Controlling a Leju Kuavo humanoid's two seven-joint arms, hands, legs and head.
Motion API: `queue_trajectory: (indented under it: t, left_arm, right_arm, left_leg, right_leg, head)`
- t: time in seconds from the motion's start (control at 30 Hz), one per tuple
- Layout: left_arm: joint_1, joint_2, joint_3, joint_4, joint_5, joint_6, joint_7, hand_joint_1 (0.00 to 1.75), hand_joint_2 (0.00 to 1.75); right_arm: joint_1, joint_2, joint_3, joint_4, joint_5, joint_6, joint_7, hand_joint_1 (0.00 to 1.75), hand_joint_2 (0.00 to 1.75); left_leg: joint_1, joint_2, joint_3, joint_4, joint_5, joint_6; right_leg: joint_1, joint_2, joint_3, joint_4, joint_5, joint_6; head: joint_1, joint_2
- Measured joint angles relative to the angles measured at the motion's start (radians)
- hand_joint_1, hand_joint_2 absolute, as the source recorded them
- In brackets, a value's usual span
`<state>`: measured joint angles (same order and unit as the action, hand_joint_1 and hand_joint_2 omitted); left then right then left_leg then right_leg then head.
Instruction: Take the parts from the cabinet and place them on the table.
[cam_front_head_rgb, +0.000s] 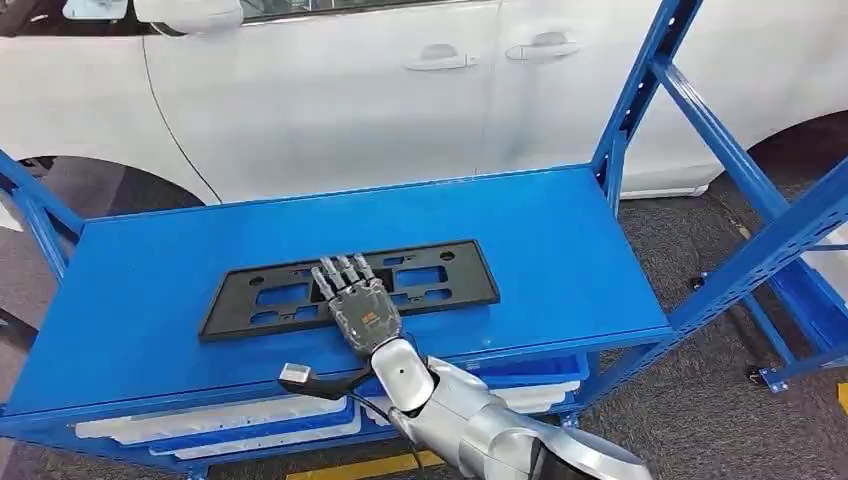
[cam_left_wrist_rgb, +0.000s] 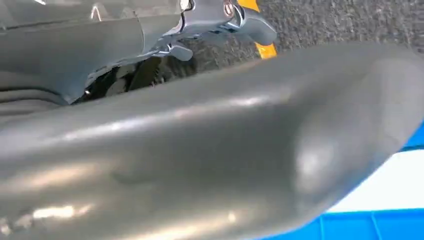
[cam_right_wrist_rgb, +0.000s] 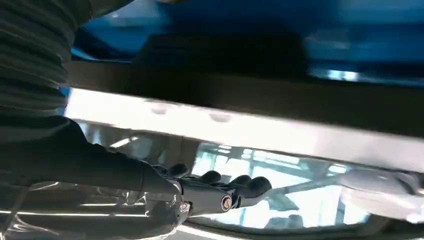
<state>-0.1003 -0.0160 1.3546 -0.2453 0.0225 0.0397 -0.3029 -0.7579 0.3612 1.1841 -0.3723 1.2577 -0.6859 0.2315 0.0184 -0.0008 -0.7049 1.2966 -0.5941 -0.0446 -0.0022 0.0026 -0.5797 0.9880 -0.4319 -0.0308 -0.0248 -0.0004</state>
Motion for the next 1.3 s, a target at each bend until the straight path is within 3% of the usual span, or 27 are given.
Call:
queue_trajectory:
  t: [0.03, 0.07, 0.1, 0.17, 0.2, 0.23, 0.33, 0.37, 0.4, 0.5, 0.53, 0.57, 0.6, 0.67, 0.7, 0.8, 0.87, 0.9, 1.0, 1.03, 1.07, 1.1, 1.17, 1.2, 1.27, 1.3]
  left_arm:
    - [0.002, 0.000, 0.000, 0.000, 0.000, 0.000, 0.000, 0.00, 0.00]
    - [0.003, 0.000, 0.000, 0.000, 0.000, 0.001, 0.000, 0.00, 0.00]
    - [0.003, 0.000, 0.000, 0.000, 0.000, 0.000, 0.000, 0.00, 0.00]
    - [0.000, 0.000, 0.000, 0.000, 0.000, 0.000, 0.000, 0.00, 0.00]
    - [-0.002, 0.000, 0.000, 0.000, 0.000, 0.000, 0.000, 0.00, 0.00]
    - [-0.002, 0.000, -0.001, 0.000, 0.000, 0.000, -0.002, 0.00, 0.00]
    - [-0.002, 0.000, -0.002, 0.000, 0.000, -0.003, -0.010, 0.00, 0.00]
    - [-0.002, 0.000, -0.002, 0.000, 0.000, -0.004, -0.013, 0.00, 0.00]
    - [-0.003, 0.000, -0.002, 0.000, 0.000, -0.006, -0.016, 0.00, 0.00]
    - [-0.004, 0.000, -0.002, 0.000, 0.000, -0.006, -0.023, 0.00, 0.00]
    - [-0.003, 0.000, -0.002, 0.000, 0.000, -0.006, -0.024, 0.00, 0.00]
    - [-0.003, 0.000, -0.002, 0.000, 0.000, -0.006, -0.024, 0.00, 0.00]
    - [-0.003, 0.000, -0.002, 0.000, 0.000, -0.006, -0.026, 0.00, 0.00]
    - [-0.004, 0.000, -0.002, 0.000, 0.000, -0.006, -0.029, 0.00, 0.00]
    - [-0.004, -0.003, -0.002, 0.000, 0.000, -0.006, -0.029, 0.00, 0.00]
    - [-0.004, -0.005, -0.002, 0.000, 0.000, -0.006, -0.032, 0.00, 0.00]
    - [-0.005, -0.003, -0.002, 0.000, 0.000, -0.006, -0.034, 0.00, 0.00]
    - [-0.005, -0.004, -0.002, 0.000, 0.000, -0.007, -0.035, 0.00, 0.00]
    - [-0.003, -0.002, -0.002, 0.000, 0.000, -0.013, -0.040, 0.00, 0.00]
    - [-0.002, -0.002, -0.002, 0.000, 0.000, -0.016, -0.042, 0.00, 0.00]
    - [-0.001, -0.002, -0.002, 0.000, 0.000, -0.018, -0.045, 0.00, 0.00]
    - [-0.001, -0.002, -0.002, 0.000, 0.000, -0.022, -0.049, 0.00, 0.00]
    - [-0.003, -0.001, -0.003, 0.000, 0.000, -0.026, -0.068, 0.00, 0.00]
    - [-0.003, -0.002, -0.005, 0.000, 0.000, -0.029, -0.079, 0.00, 0.00]
    - [-0.004, -0.002, -0.010, 0.000, 0.000, -0.042, -0.111, 0.00, 0.00]
    - [-0.004, -0.002, -0.014, 0.000, 0.000, -0.045, -0.127, 0.00, 1.75]
  right_arm:
    - [0.000, 0.000, 0.000, 0.007, 0.005, -0.001, 0.003, 0.00, 1.75]
    - [-0.001, 0.000, 0.000, 0.012, 0.009, -0.004, 0.005, 0.00, 1.75]
    - [-0.004, 0.000, 0.000, 0.015, 0.010, -0.006, 0.005, 0.00, 1.75]
    - [-0.012, 0.000, 0.000, 0.024, 0.010, -0.008, 0.005, 0.00, 1.75]
    - [-0.016, 0.000, 0.000, 0.028, 0.014, -0.009, 0.008, 0.00, 1.75]
    - [-0.020, 0.000, -0.001, 0.031, 0.026, -0.010, 0.012, 0.00, 1.75]
    - [-0.024, 0.000, -0.007, 0.039, 0.060, -0.011, 0.026, 0.00, 1.75]
    - [-0.026, 0.000, -0.009, 0.040, 0.066, -0.010, 0.027, 0.82, 1.75]
    - [-0.030, 0.000, -0.011, 0.042, 0.070, -0.009, 0.031, 1.75, 1.75]
    - [-0.032, 0.000, -0.014, 0.042, 0.070, 0.019, 0.038, 1.75, 1.75]
    - [-0.030, 0.000, -0.015, 0.042, 0.068, 0.028, 0.039, 1.75, 1.75]
    - [-0.029, 0.000, -0.015, 0.042, 0.065, 0.031, 0.039, 1.75, 1.75]
    - [-0.029, 0.000, -0.016, 0.041, 0.061, 0.035, 0.039, 1.75, 1.75]
    - [-0.031, 0.000, -0.021, 0.036, 0.056, 0.041, 0.039, 1.75, 1.75]
    - [-0.033, 0.000, -0.023, 0.036, 0.053, 0.041, 0.039, 1.75, 1.75]
    - [-0.035, 0.000, -0.025, 0.036, 0.052, 0.041, 0.039, 1.75, 1.75]
    - [-0.035, 0.003, -0.028, 0.035, 0.048, 0.040, 0.039, 1.75, 1.75]
    - [-0.035, 0.003, -0.030, 0.035, 0.045, 0.041, 0.039, 1.75, 1.75]
    - [-0.035, 0.003, -0.038, 0.038, 0.040, 0.041, 0.039, 1.75, 1.75]
    - [-0.034, 0.003, -0.039, 0.039, 0.040, 0.041, 0.037, 1.75, 1.75]
    - [-0.033, 0.003, -0.039, 0.040, 0.040, 0.040, 0.037, 1.75, 1.75]
    - [-0.034, 0.003, -0.041, 0.040, 0.040, 0.040, 0.038, 1.75, 1.75]
    - [-0.036, 0.003, -0.051, 0.040, 0.040, 0.039, 0.038, 1.75, 1.75]
    - [-0.037, 0.003, -0.055, 0.040, 0.043, 0.039, 0.038, 1.75, 1.75]
    - [-0.039, 0.003, -0.071, 0.042, 0.050, 0.034, 0.037, 1.75, 1.75]
    - [-0.039, 0.003, -0.080, 0.044, 0.054, 0.028, 0.032, 1.75, 1.75]
  left_leg:
    - [0.001, 0.000, -0.013, 0.025, 0.003, -0.002]
    - [0.003, 0.000, -0.004, 0.003, 0.027, -0.004]
    - [0.005, 0.000, 0.028, -0.065, 0.071, -0.004]
    - [0.011, 0.004, 0.120, -0.256, 0.159, -0.006]
    - [0.003, 0.003, 0.133, -0.284, 0.138, -0.001]
    - [0.003, -0.002, 0.132, -0.287, 0.146, 0.015]
    - [0.003, -0.003, 0.128, -0.285, 0.147, 0.032]
    - [0.006, -0.002, 0.131, -0.289, 0.150, 0.040]
    - [0.005, -0.002, 0.130, -0.289, 0.150, 0.045]
    - [0.001, 0.000, 0.126, -0.289, 0.150, 0.052]
    - [0.000, 0.000, 0.126, -0.288, 0.150, 0.052]
    - [-0.002, -0.001, 0.127, -0.288, 0.150, 0.052]
    - [-0.005, -0.003, 0.128, -0.288, 0.150, 0.053]
    - [-0.011, -0.005, 0.134, -0.288, 0.148, 0.053]
    - [-0.010, -0.005, 0.133, -0.289, 0.147, 0.051]
    - [-0.009, -0.002, 0.129, -0.290, 0.147, 0.036]
    - [-0.014, 0.000, 0.131, -0.291, 0.143, 0.026]
    - [-0.010, -0.001, 0.125, -0.272, 0.127, 0.021]
    - [-0.005, -0.001, 0.019, -0.043, 0.016, 0.007]
    - [-0.004, -0.001, -0.006, 0.006, 0.006, 0.003]
    - [-0.001, -0.001, -0.009, 0.009, 0.018, 0.000]
    - [0.002, -0.001, 0.009, -0.035, 0.053, -0.001]
    - [0.008, 0.002, 0.095, -0.212, 0.146, -0.005]
    - [0.011, 0.007, 0.121, -0.270, 0.147, -0.007]
    - [0.004, 0.001, 0.121, -0.279, 0.145, 0.016]
    - [0.003, 0.001, 0.120, -0.277, 0.144, 0.021]
  right_leg:
    - [0.000, 0.000, 0.000, 0.001, -0.001, -0.001]
    - [-0.001, 0.001, 0.001, 0.002, -0.002, 0.000]
    - [-0.002, 0.003, 0.003, 0.005, -0.004, 0.002]
    - [-0.004, 0.005, 0.005, 0.014, -0.012, 0.012]
    - [0.003, 0.004, 0.002, 0.017, -0.016, 0.019]
    - [0.004, 0.006, -0.001, 0.020, -0.014, 0.023]
    - [0.003, 0.006, 0.000, 0.019, -0.014, 0.038]
    - [-0.001, 0.005, -0.002, 0.027, -0.024, 0.044]
    - [-0.002, 0.003, -0.017, 0.064, -0.052, 0.048]
    - [-0.003, 0.002, -0.128, 0.295, -0.158, 0.055]
    - [-0.003, 0.003, -0.153, 0.341, -0.165, 0.054]
    - [-0.002, 0.003, -0.153, 0.335, -0.148, 0.051]
    - [-0.001, 0.003, -0.129, 0.282, -0.109, 0.045]
    - [0.006, 0.003, -0.039, 0.093, -0.015, 0.021]
    - [0.013, 0.003, -0.011, 0.032, -0.014, 0.007]
    - [0.018, 0.000, -0.014, 0.023, -0.010, 0.010]
    - [0.005, -0.002, -0.003, 0.001, 0.001, 0.005]
    - [0.005, -0.002, 0.002, -0.004, 0.002, 0.002]
    - [0.005, -0.003, 0.002, -0.004, 0.002, -0.003]
    - [0.005, -0.003, 0.001, -0.002, 0.001, -0.003]
    - [0.004, -0.002, 0.001, -0.001, 0.001, -0.003]
    - [0.003, -0.002, 0.002, 0.001, -0.001, -0.001]
    - [-0.001, -0.001, 0.004, 0.012, -0.010, 0.007]
    - [0.001, 0.000, 0.001, 0.017, -0.014, 0.013]
    - [0.010, 0.001, -0.008, 0.024, -0.014, 0.022]
    - [0.009, 0.001, -0.008, 0.024, -0.013, 0.024]
  head:
    - [0.000, 0.000]
    - [0.000, 0.000]
    - [-0.001, 0.000]
    - [-0.001, 0.000]
    - [-0.001, 0.000]
    - [0.003, 0.000]
    - [0.003, 0.000]
    - [0.003, 0.000]
    - [0.005, 0.000]
    - [0.006, 0.000]
    - [0.006, 0.000]
    - [0.006, 0.000]
    - [0.006, 0.000]
    - [0.006, 0.000]
    - [0.005, 0.000]
    - [0.007, 0.000]
    - [0.007, 0.000]
    - [0.007, 0.000]
    - [0.007, 0.000]
    - [0.006, 0.000]
    - [0.006, 0.000]
    - [0.006, 0.000]
    - [0.006, 0.000]
    - [0.006, 0.000]
    - [0.011, 0.000]
    - [0.010, 0.000]
